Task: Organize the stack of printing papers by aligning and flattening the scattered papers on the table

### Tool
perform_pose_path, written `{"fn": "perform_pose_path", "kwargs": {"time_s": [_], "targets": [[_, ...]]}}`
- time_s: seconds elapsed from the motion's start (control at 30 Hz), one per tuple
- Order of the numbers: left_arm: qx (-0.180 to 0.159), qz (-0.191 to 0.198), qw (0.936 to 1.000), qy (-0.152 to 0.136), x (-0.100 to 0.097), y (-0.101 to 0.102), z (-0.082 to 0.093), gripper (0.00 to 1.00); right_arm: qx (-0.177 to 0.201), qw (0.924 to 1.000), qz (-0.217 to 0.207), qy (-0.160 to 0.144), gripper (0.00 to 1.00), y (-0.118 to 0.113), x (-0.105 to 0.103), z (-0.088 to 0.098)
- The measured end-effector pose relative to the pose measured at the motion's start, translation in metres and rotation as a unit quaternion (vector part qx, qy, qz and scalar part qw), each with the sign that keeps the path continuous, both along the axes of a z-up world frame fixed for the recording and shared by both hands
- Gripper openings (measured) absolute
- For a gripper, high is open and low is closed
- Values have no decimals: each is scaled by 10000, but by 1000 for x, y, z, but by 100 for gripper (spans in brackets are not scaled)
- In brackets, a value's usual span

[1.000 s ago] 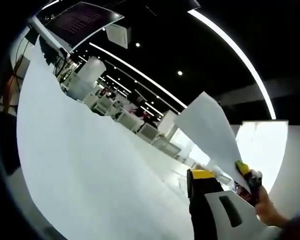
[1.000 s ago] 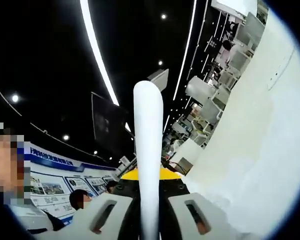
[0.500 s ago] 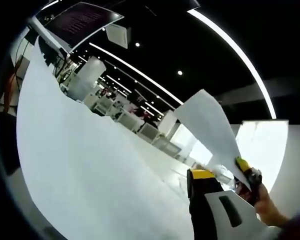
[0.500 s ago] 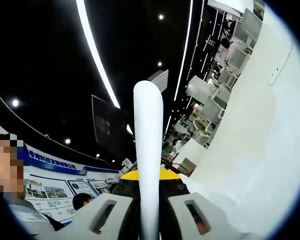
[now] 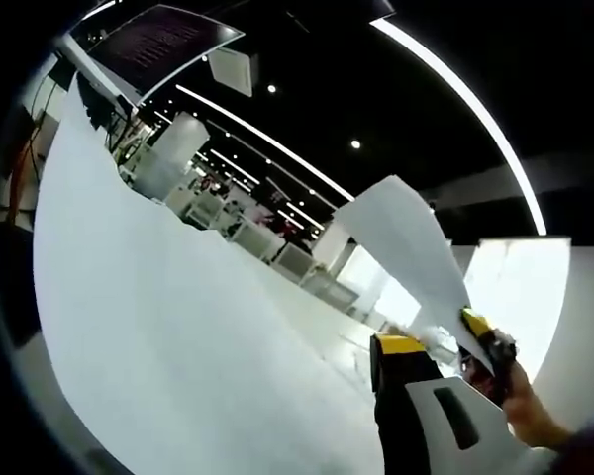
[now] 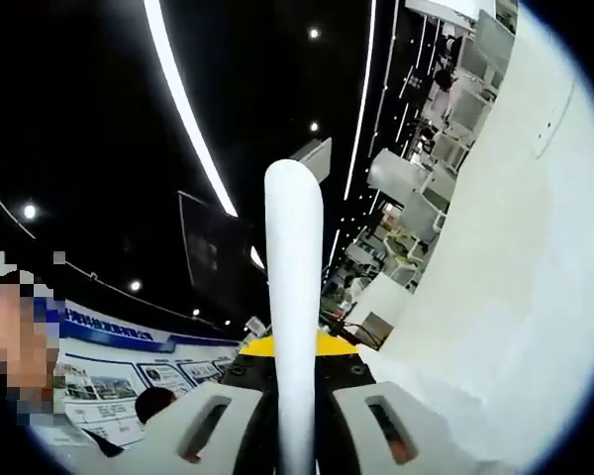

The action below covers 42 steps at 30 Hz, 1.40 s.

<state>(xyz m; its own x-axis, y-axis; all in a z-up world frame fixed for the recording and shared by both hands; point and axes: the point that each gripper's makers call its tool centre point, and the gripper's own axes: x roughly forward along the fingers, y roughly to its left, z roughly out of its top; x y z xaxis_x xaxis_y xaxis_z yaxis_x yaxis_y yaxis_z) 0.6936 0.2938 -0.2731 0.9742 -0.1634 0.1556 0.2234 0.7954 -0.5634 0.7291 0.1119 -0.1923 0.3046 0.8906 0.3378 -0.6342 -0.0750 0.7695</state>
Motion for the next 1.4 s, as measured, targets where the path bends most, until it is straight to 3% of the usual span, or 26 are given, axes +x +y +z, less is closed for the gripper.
{"fn": "perform_pose_path", "kwargs": {"time_s": [0.17, 0.67, 1.27, 1.4], "targets": [[-7, -14, 10000, 3, 0, 0, 0, 44, -260, 9995, -65, -156, 0, 5, 0, -10], [14, -17, 10000, 24, 0, -1, -1, 44, -380, 9992, -32, 105, 0, 12, 4, -35], [66, -18, 10000, 46, 1, -1, -1, 44, -549, 9979, 191, 268, 0, 33, -10, -49], [51, -21, 10000, 41, 1, 0, -1, 44, -768, 9965, 231, 251, 0, 39, -15, -59]]}}
